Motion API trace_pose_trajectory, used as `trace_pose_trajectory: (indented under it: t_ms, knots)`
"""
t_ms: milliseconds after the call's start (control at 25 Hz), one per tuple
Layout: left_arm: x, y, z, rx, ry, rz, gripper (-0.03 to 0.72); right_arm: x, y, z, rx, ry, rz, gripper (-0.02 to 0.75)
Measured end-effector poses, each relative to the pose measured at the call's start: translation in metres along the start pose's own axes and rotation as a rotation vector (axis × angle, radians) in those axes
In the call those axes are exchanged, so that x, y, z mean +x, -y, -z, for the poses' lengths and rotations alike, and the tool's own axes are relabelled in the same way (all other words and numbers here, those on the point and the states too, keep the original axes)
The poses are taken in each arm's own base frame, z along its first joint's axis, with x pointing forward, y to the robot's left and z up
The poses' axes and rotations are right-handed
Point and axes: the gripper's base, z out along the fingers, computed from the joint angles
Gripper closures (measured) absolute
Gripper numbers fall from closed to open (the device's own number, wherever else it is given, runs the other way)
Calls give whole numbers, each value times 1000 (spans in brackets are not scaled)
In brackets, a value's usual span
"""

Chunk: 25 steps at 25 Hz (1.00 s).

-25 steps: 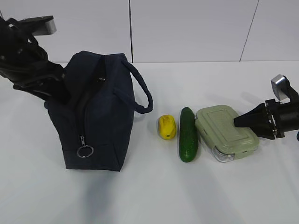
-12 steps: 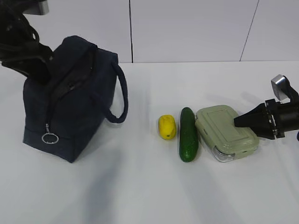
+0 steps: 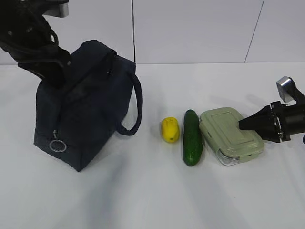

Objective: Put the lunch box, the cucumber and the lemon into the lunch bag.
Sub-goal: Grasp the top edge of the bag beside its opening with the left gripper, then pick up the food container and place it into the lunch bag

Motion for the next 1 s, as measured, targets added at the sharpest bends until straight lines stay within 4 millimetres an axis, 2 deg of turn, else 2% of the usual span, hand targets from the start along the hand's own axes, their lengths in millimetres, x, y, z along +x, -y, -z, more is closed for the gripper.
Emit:
trace_pose_trajectory:
  t_ms: [760,1000]
  knots:
    - [0,-3,-1,-33,-2,-9,669,0,0,0,-1,2,-107,345]
    - [0,-3,-1,-35,-3,-11,669,-9,-7,7,53,33,-102,351]
